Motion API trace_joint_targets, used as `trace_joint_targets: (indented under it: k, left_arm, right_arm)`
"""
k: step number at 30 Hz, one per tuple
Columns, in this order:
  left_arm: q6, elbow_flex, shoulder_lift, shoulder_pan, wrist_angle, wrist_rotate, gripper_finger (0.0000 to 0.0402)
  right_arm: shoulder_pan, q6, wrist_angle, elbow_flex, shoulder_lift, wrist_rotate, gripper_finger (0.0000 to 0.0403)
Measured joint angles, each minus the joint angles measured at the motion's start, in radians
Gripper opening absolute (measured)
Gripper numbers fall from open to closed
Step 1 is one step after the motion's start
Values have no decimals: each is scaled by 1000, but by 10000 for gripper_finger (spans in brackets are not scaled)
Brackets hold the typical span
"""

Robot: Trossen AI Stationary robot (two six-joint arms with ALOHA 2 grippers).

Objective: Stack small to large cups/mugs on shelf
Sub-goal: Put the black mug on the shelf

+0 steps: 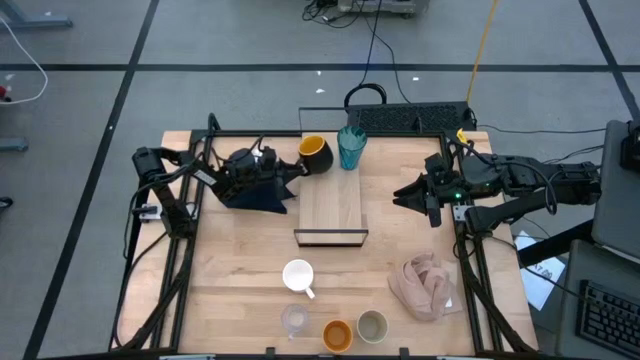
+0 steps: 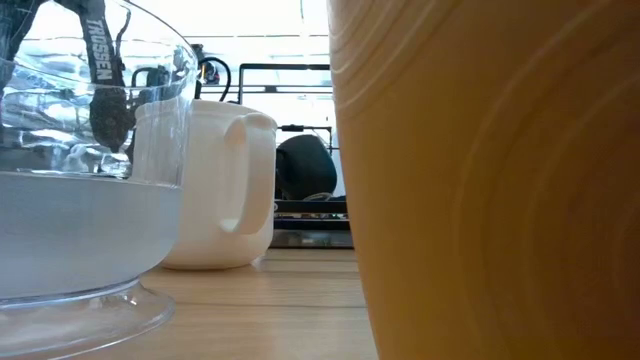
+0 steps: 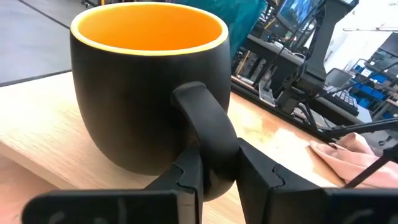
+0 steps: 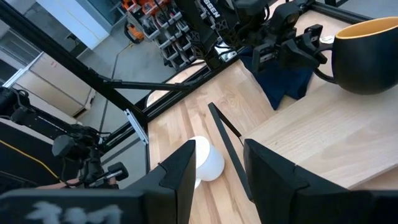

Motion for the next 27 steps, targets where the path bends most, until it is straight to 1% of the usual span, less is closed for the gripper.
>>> trace_joint_targets:
  k: [5,13,17,27]
  left_arm:
    - [4,0,-25,-9,-18,-14,67]
    - [78,2,-85,-28,-138,-32,63]
    - [99,2,-99,-48,-170,-70,70]
    - [98,4,-110,-73,-177,-85,69]
  right_arm:
    - [0,0,0,0,0,0,123]
    - [0,0,-12,0,0,0,123]
    - [0,0,-12,0,0,0,123]
    - [0,12,-12,0,0,0,123]
